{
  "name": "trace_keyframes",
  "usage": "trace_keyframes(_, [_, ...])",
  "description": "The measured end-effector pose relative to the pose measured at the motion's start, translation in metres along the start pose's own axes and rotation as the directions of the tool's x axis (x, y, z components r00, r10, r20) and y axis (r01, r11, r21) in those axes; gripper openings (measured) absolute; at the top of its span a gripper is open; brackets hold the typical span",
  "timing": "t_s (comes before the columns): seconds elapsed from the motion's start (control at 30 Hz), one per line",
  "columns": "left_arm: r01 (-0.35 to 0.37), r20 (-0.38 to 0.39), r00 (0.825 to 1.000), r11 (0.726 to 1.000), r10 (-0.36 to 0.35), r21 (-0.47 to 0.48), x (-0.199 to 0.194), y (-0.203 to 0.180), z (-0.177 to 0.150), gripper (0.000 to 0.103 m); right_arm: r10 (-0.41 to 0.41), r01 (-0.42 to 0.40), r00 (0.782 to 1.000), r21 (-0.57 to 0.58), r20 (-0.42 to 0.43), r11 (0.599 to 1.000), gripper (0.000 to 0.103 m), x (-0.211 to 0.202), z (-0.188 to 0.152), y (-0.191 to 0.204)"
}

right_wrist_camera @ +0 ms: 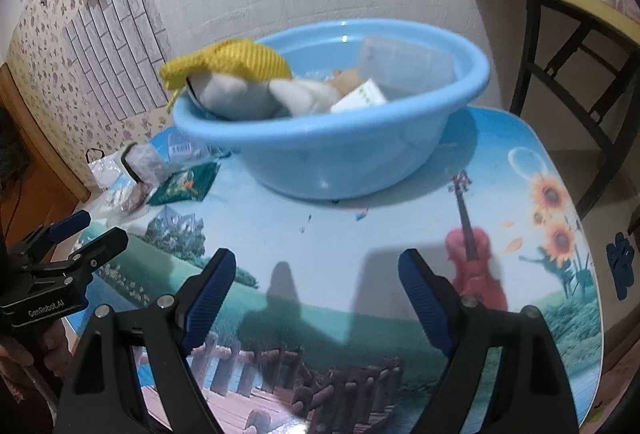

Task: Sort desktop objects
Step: 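Withdraw both tools from the basin back over the table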

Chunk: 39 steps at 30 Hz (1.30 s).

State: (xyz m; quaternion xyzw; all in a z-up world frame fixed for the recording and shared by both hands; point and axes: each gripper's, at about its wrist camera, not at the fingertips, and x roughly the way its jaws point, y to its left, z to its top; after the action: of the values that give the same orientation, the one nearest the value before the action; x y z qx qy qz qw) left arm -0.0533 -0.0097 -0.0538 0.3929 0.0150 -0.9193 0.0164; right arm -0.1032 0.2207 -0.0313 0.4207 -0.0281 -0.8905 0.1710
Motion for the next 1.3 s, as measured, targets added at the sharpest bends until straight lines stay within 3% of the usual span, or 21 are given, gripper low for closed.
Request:
trace_keyframes(0.7, [-0.046, -0.077, 0.996, 0.998, 0.043, -0.048, 0.014, 0.036, -0.028, 0.097, -0.033, 0.030, 0.998, -0.060, -0.048, 0.998, 0.085, 0.016, -0.015, 0.014])
trace_keyframes(0.97, [-0.054, -0.012, 0.998, 0.997, 0.054, -0.048, 0.013, 0.039, -0.037, 0.103, -0.090, 0.086, 0.996, -0.169, -0.017, 0.982, 0.093, 0.021, -0.024, 0.030])
trace_keyframes(1.3, [-0.055, 0.001, 0.999, 0.997, 0.055, -0.050, 0.013, 0.040, -0.037, 0.103, -0.092, 0.086, 0.995, -0.162, -0.028, 0.983, 0.097, 0.024, -0.021, 0.029])
